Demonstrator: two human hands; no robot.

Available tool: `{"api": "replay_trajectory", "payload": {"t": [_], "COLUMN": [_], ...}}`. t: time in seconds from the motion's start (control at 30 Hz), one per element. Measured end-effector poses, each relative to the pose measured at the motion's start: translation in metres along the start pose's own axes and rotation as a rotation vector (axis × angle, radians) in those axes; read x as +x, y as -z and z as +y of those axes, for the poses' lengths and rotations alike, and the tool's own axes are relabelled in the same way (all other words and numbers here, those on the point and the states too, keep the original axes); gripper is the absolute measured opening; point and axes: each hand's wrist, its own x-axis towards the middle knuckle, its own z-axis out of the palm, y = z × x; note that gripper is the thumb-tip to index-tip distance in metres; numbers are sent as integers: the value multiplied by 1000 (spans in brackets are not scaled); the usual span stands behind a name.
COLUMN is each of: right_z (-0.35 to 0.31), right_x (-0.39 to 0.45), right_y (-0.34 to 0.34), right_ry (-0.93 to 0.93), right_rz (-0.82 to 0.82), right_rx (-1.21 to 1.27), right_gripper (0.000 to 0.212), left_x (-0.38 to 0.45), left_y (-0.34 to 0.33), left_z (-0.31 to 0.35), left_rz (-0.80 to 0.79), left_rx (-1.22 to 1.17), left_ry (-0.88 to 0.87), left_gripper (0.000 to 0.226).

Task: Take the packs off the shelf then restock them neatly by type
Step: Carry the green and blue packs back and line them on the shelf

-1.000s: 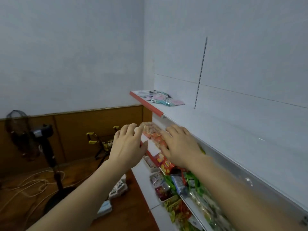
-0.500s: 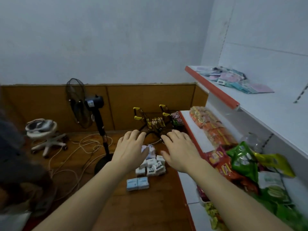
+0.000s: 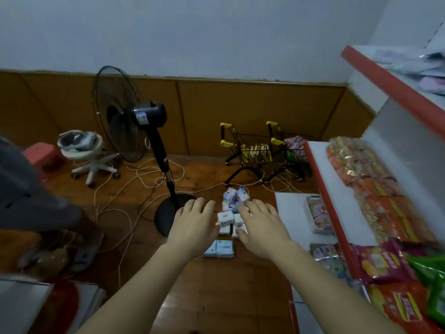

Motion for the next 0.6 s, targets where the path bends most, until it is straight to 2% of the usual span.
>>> {"api": "replay_trajectory", "payload": {"t": [0.33,0.6], "right_z": [19,44], "right_x": [168,261], "right_y": [-106,-259], "right_ry": [-101,-137], "right_rz": [-259,-439], "right_rx": [47,101], "right_gripper": [76,80], "left_x": [164,245], "left_y": [-111,-269], "left_z": [-112,-167], "left_rz": [-200,-399], "left_rx": [-55,-80], "left_ry": [53,71], "left_gripper": [70,74]}}
